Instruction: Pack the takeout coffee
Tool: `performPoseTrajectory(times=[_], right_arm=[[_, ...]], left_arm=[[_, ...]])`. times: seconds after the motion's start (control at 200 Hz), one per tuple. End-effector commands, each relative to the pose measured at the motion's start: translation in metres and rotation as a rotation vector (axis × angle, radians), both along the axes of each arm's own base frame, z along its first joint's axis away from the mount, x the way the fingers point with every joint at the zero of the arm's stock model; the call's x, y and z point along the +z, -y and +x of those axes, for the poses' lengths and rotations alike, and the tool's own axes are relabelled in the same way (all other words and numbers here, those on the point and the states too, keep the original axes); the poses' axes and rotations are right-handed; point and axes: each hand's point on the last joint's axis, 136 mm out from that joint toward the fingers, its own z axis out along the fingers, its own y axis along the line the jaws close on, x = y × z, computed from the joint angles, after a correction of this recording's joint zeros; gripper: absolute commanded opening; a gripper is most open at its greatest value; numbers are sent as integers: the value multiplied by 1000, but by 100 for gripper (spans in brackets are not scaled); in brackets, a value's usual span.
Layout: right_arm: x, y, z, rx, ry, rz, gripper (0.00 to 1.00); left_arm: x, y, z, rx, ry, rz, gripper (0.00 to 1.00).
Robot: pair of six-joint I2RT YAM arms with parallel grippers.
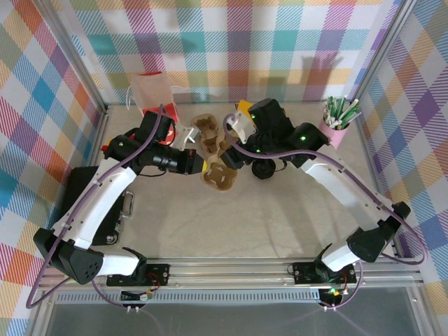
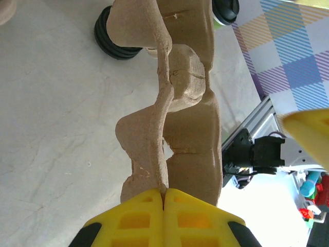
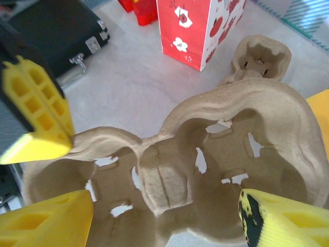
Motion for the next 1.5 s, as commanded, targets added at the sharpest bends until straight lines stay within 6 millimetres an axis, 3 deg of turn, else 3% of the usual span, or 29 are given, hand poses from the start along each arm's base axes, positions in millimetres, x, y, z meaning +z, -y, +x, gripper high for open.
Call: performPoseTrajectory(times=[0.0,0.37,0.615,0.915,1.325,1.385,1.495], right_arm=[[-9,-2,1,27,42,-96,74],[-48,-10,3,56,19,-204,65],[-58,-13,0,81,0,-214,61],[-68,-14,-6,124,-12,-224,65],[-66,-12,-6,117,1,-223,36],[-67,-11,-6,112,1,-224,35],[-71,-6,-7,94,0,-225,33]], left_arm=[[5,1,-14,-48,6,-25,0],[3,2,-16,-58,1,-29,0],[2,2,-16,-60,-2,-30,0],[2,2,-17,-64,-3,-33,0],[3,2,-12,-41,3,-26,0],[5,0,-7,-15,15,-18,13],[14,-12,7,84,47,18,49]])
